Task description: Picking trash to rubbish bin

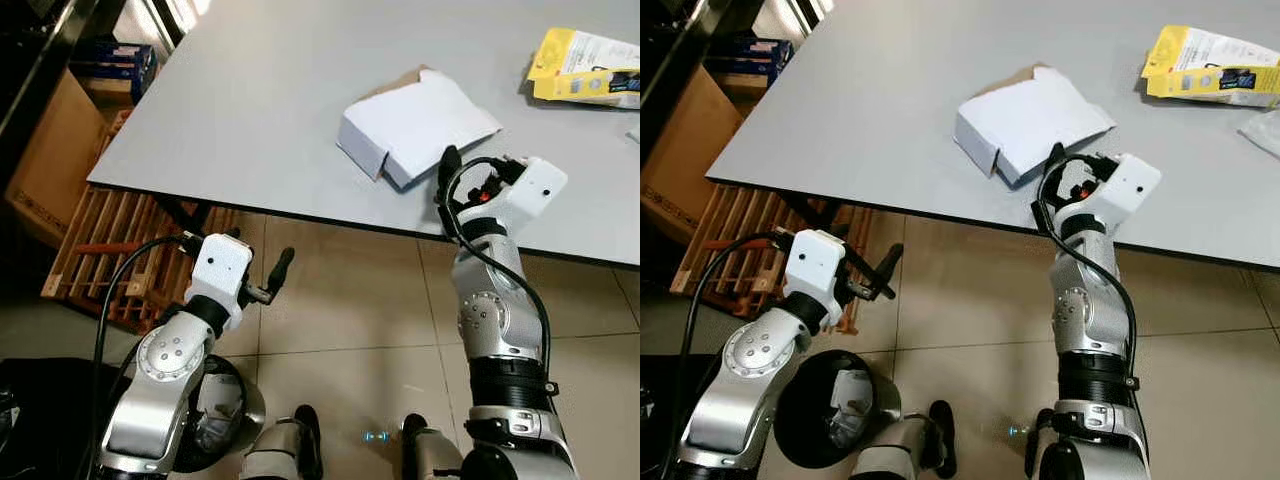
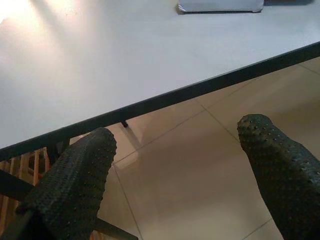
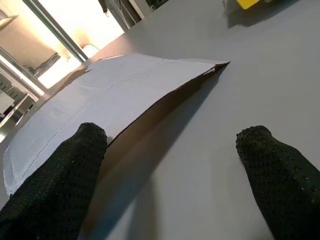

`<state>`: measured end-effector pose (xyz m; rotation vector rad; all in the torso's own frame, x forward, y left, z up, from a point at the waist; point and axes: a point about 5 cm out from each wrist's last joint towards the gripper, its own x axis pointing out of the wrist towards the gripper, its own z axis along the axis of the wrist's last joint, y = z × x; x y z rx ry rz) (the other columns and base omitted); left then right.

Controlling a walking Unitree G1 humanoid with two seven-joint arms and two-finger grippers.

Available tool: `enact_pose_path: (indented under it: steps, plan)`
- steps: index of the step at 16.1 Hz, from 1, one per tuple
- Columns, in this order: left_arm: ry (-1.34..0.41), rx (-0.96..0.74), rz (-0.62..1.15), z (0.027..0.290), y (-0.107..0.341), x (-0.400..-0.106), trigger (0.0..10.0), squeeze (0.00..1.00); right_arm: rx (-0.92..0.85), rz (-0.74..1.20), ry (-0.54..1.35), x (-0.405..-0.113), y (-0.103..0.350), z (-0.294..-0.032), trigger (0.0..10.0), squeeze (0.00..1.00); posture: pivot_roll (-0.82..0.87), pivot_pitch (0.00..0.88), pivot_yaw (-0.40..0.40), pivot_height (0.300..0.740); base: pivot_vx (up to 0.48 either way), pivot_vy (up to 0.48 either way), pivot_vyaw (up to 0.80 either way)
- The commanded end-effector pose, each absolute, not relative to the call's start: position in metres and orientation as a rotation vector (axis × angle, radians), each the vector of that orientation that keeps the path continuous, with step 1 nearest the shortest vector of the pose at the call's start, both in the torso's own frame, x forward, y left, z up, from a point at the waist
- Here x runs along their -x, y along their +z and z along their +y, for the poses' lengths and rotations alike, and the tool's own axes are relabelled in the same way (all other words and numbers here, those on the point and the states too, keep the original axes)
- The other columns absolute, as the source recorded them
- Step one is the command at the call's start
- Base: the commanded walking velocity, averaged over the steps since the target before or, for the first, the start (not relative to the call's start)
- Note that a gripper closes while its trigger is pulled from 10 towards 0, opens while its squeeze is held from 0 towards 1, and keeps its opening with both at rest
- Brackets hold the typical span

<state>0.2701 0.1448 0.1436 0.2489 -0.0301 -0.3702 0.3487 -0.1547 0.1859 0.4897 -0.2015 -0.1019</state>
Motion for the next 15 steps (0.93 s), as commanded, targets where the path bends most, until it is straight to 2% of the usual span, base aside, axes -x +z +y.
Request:
enact_pose_path:
  steps: [1, 12, 15]
  plan:
    - [-0.343, -0.255, -0.010, 0.154, 0.142, -0.266, 10.0, 0.00, -0.502, -0.194, -0.078, -0.350, 0.184, -0.147, 10.0, 0.00, 0.22, 0.293, 0.182, 0.740, 0.000, 0.000, 0.00]
    - [-0.331, -0.248, -0.016, 0.152, 0.144, -0.267, 10.0, 0.00, -0.629, -0.285, 0.001, -0.346, 0.210, -0.139, 10.0, 0.00, 0.22, 0.290, 0.164, 0.740, 0.000, 0.000, 0.00]
    - [-0.331, -0.253, -0.011, 0.154, 0.144, -0.264, 10.0, 0.00, -0.662, -0.264, 0.032, -0.353, 0.208, -0.135, 10.0, 0.00, 0.23, 0.308, 0.168, 0.740, 0.000, 0.000, 0.00]
